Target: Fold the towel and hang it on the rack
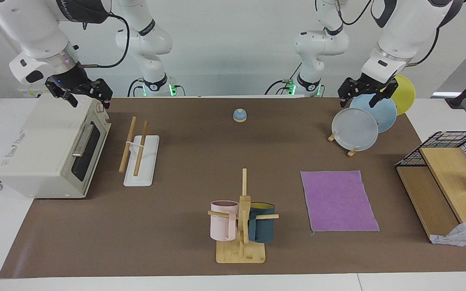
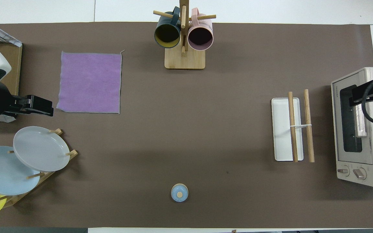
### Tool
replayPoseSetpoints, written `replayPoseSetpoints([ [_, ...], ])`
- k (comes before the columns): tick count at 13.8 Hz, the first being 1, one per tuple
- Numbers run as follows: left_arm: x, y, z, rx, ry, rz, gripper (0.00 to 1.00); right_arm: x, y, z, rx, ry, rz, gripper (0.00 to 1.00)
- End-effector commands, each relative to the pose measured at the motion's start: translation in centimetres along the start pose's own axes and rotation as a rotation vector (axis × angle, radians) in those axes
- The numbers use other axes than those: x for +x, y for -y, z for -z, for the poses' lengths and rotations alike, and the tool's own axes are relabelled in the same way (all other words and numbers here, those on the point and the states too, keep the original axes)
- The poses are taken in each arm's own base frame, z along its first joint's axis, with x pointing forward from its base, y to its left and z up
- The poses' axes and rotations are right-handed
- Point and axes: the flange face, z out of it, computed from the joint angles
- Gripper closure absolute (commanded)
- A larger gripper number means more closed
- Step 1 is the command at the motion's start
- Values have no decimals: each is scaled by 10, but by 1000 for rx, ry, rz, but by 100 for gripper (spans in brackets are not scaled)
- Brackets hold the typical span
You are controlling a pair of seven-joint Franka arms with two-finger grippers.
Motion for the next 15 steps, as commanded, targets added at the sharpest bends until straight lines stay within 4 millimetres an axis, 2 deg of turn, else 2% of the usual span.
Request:
replayPoseSetpoints([
  [1,-5,0,5,-10,-17,-12,0,-6,-1,0,13,-6,18,0],
  [2,-4,4,6,-10,-20,-3,0,-6,-1,0,13,-6,18,0],
  [5,-9,-1,8,-9,-18,-4,0,-6,-1,0,13,-6,18,0],
  [8,-9,12,2,-10,-12,21,0,-6,-2,-1,13,-5,16,0],
  [9,-6,20,-6,-11,-17,29,0,-6,-2,-1,13,-5,16,0],
  [10,-1,28,-21,-12,-33,46,0,-6,-2,-1,13,-5,18,0],
  [12,19,46,-65,-16,-66,78,0,-6,-1,0,13,-6,18,0],
  [13,36,53,-99,-19,-57,91,0,-6,-1,0,13,-6,19,0],
  [14,51,67,-123,-22,-49,112,0,-6,-2,-1,13,-5,16,0],
  [15,69,80,-161,-26,-29,132,0,-6,-1,0,13,-6,18,0],
])
